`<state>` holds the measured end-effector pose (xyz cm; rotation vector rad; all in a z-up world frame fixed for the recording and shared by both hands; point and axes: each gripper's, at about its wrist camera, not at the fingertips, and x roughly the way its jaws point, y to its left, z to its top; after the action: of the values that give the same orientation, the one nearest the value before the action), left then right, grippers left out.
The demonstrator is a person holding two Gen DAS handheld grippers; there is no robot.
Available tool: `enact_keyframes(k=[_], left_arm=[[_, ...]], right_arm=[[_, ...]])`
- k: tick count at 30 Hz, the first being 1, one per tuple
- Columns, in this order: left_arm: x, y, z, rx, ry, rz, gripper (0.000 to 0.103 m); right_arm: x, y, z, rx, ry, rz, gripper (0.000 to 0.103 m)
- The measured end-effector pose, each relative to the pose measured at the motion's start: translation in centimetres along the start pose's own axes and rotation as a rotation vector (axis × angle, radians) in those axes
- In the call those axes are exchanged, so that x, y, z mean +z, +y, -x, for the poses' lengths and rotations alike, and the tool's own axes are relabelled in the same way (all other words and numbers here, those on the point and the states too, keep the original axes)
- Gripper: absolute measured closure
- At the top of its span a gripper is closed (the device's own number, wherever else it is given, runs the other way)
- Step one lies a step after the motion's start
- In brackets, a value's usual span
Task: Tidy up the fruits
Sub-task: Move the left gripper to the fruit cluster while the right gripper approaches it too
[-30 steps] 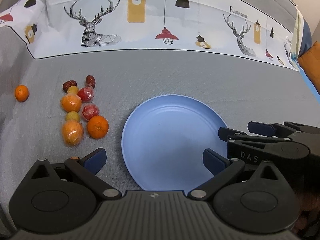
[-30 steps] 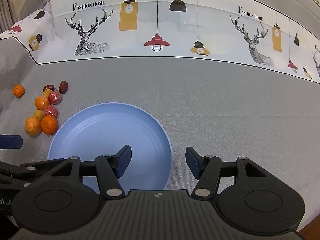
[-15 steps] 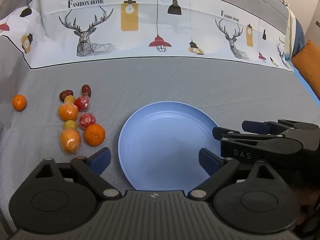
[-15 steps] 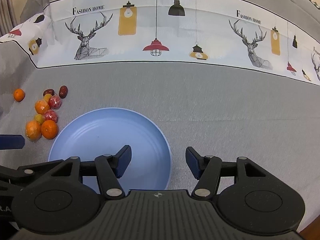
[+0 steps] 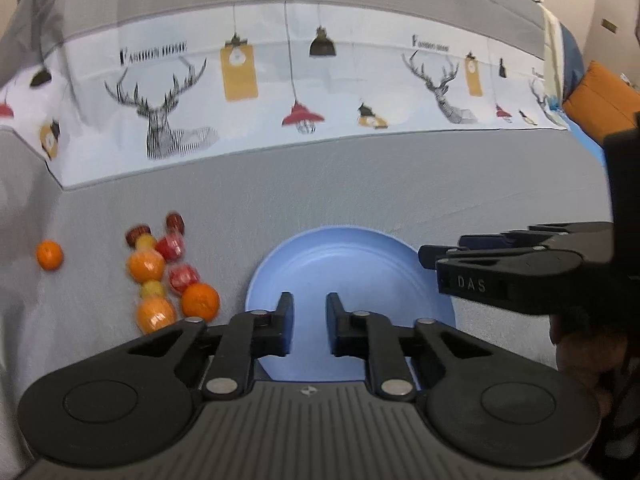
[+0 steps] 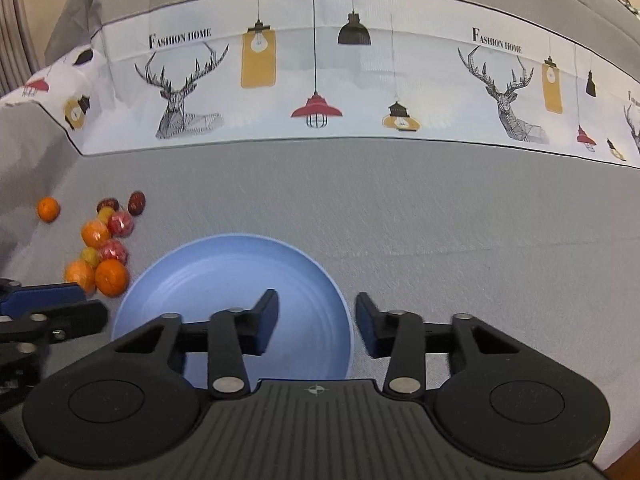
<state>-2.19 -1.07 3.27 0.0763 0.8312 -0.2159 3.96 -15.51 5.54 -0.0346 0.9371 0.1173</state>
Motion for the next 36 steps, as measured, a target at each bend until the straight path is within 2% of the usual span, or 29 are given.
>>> enact_keyframes(k=[4,6,8,11,13,15,17,19,22,25,26,31,34,36], left_arm=[[1.4,1.5,1.8,-0.001,-0.040,-0.060,0.086],[2.4,3.7,2.4,-0.011,-0.051,-0.042,0.086],[3.3,6.6,2.8,-0.022,-0.067,0.019,0.086],[3.0,11.6,2.4,0.007,-0.067,0.133,0.086],[1.9,15.1,1.2,-0.011,-0.021,0.314,0.086],[1.0,16.7,0.2,-0.034,-0.004,0.386,0.086],[0.2,17.0,-1.1,-0.048,0.020,0.403,0.086],[-0.4,16.8,-2.4,-0.027,0.038,0.387,0.086],[-1.3,16.5,-4.5,-0.023,0.072,0.376,0.080],[-1.7,16.5,-5.6,0.016,0.079,0.371,0.052],[-1.8,16.8,-5.6,0.012,0.073,0.373,0.048],[-2.2,18.0,-5.5,-0.008,0.021,0.446,0.050],[-2.5,18.8,-5.7,-0.052,-0.013,0.517,0.063],[-2.6,18.8,-6.2,-0.080,-0.015,0.534,0.063]], right_arm=[[0.6,-0.3,0.5,0.028,-0.032,-0.042,0.071],[0.8,-0.2,0.8,0.046,-0.046,-0.053,0.071],[0.9,0.1,1.0,0.067,-0.054,-0.059,0.071],[1.0,0.8,1.2,0.101,-0.063,-0.057,0.071],[0.9,1.3,1.3,0.125,-0.069,-0.052,0.071],[1.1,2.0,1.3,0.150,-0.069,-0.043,0.071],[1.1,2.7,1.2,0.174,-0.066,-0.033,0.070],[1.2,3.7,1.1,0.193,-0.062,-0.015,0.070],[1.2,5.2,0.8,0.220,-0.053,0.017,0.070],[1.2,6.9,0.4,0.238,-0.044,0.048,0.070],[1.2,7.4,0.2,0.242,-0.041,0.058,0.070],[1.1,9.5,-0.7,0.275,-0.012,0.102,0.070],[0.8,11.1,-1.5,0.302,0.011,0.146,0.068],[0.6,12.3,-1.9,0.317,0.018,0.183,0.065]])
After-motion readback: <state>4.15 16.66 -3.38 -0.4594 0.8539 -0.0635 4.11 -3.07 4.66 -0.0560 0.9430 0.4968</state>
